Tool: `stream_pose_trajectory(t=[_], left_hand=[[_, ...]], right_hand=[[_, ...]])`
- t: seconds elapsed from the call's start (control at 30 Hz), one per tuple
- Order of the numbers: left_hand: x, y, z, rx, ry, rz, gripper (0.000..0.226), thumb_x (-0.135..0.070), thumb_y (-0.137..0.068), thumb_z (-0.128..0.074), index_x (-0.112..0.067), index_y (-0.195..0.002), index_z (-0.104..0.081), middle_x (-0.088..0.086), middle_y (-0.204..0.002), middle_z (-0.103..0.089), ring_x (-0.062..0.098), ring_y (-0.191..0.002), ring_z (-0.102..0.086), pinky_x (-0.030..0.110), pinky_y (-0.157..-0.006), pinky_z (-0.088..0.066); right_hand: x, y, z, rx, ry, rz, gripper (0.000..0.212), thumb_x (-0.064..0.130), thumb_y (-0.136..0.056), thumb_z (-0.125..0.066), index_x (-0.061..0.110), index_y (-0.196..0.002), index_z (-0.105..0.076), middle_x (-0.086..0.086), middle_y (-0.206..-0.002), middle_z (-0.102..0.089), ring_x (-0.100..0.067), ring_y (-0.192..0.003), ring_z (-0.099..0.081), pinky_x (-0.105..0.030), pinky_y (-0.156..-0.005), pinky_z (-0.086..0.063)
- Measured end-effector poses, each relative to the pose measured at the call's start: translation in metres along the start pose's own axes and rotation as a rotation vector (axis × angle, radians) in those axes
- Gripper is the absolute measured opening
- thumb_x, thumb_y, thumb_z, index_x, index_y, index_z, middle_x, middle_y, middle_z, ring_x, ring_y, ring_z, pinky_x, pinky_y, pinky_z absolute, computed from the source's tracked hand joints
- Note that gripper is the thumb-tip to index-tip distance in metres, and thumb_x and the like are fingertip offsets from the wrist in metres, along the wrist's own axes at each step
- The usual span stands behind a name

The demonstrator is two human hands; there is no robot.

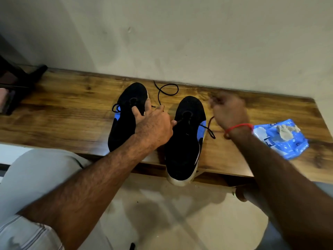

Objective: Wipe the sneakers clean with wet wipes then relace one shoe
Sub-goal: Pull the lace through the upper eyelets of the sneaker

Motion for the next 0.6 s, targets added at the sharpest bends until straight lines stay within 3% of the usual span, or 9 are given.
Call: stream_pose_trajectory(t=[0.07,0.1,0.17,0.23,0.3,0.4,0.5,0.6], left_hand=[[0.001,0.000,-0.001,-0.016,0.011,-0.008,0.039,-0.056,-0.103,-0.038,-0.040,-0.126,-0.066,-0.004,-0.162,-0.029,0.036,-0.153,-0.003,0.070,-0.110,-0.013],[0.000,0.002,0.000,-0.033,0.026,-0.021,0.040,-0.057,-0.103,-0.037,-0.042,-0.125,-0.066,-0.003,-0.162,-0.029,0.036,-0.153,-0.004,0.070,-0.111,-0.012],[-0.005,0.006,0.002,-0.081,0.061,-0.048,0.042,-0.057,-0.103,-0.034,-0.038,-0.125,-0.065,-0.002,-0.163,-0.029,0.036,-0.153,-0.004,0.070,-0.112,-0.011],[-0.011,0.010,0.006,-0.145,0.098,-0.067,0.043,-0.054,-0.103,-0.036,-0.030,-0.131,-0.058,0.001,-0.162,-0.029,0.036,-0.153,-0.006,0.070,-0.113,-0.013],[-0.016,0.011,0.011,-0.220,0.156,-0.090,0.040,-0.047,-0.102,-0.045,-0.029,-0.137,-0.047,0.000,-0.160,-0.029,0.034,-0.152,-0.010,0.066,-0.113,-0.016],[-0.023,0.011,0.018,-0.271,0.187,-0.131,0.043,-0.034,-0.099,-0.054,-0.033,-0.140,-0.041,-0.003,-0.160,-0.028,0.031,-0.151,-0.014,0.060,-0.112,-0.020],[-0.022,0.011,0.017,-0.288,0.144,-0.098,0.044,-0.026,-0.094,-0.059,-0.035,-0.134,-0.044,-0.006,-0.156,-0.033,0.029,-0.146,-0.020,0.053,-0.106,-0.024],[-0.012,0.008,0.017,-0.296,0.137,-0.042,0.042,-0.022,-0.090,-0.064,-0.038,-0.125,-0.047,-0.008,-0.150,-0.037,0.027,-0.136,-0.028,0.047,-0.099,-0.026]], right_hand=[[-0.029,-0.019,0.032,-0.128,0.011,-0.128,0.033,0.038,-0.093,-0.057,0.009,-0.104,-0.067,-0.020,-0.108,-0.067,-0.039,-0.108,-0.060,-0.041,-0.089,-0.048],[-0.040,-0.024,0.035,-0.097,0.105,-0.175,0.044,0.046,-0.092,-0.057,0.009,-0.114,-0.063,-0.023,-0.122,-0.061,-0.042,-0.118,-0.054,-0.046,-0.097,-0.046],[-0.053,-0.017,0.018,0.089,0.258,-0.251,0.083,0.066,-0.085,-0.059,0.014,-0.145,-0.037,-0.022,-0.156,-0.026,-0.044,-0.143,-0.023,-0.059,-0.112,-0.029],[-0.039,0.002,-0.006,0.204,0.258,-0.180,0.105,0.075,-0.075,-0.062,0.026,-0.155,-0.016,-0.011,-0.164,0.002,-0.041,-0.149,0.002,-0.065,-0.115,-0.017],[-0.015,0.018,-0.026,0.267,0.256,-0.031,0.097,0.077,-0.070,-0.064,0.033,-0.149,-0.027,-0.004,-0.161,-0.006,-0.035,-0.149,-0.003,-0.067,-0.113,-0.021],[0.001,0.028,-0.039,0.337,0.401,0.087,0.059,0.070,-0.077,-0.061,0.033,-0.121,-0.048,-0.004,-0.142,-0.030,-0.033,-0.139,-0.021,-0.065,-0.108,-0.027],[0.000,0.025,-0.039,0.352,0.538,0.098,0.039,0.060,-0.080,-0.058,0.030,-0.104,-0.056,-0.006,-0.130,-0.040,-0.034,-0.132,-0.029,-0.062,-0.106,-0.029],[-0.013,0.022,-0.038,0.436,0.578,0.003,0.034,0.054,-0.082,-0.058,0.029,-0.105,-0.063,-0.008,-0.132,-0.043,-0.038,-0.132,-0.030,-0.063,-0.106,-0.029]])
Point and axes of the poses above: each hand's wrist, its own y-axis away from the middle knuckle, its own z-axis out of the back of the hand, x = y × z, the point moved 8 cm from there along -y, towards the middle knuckle
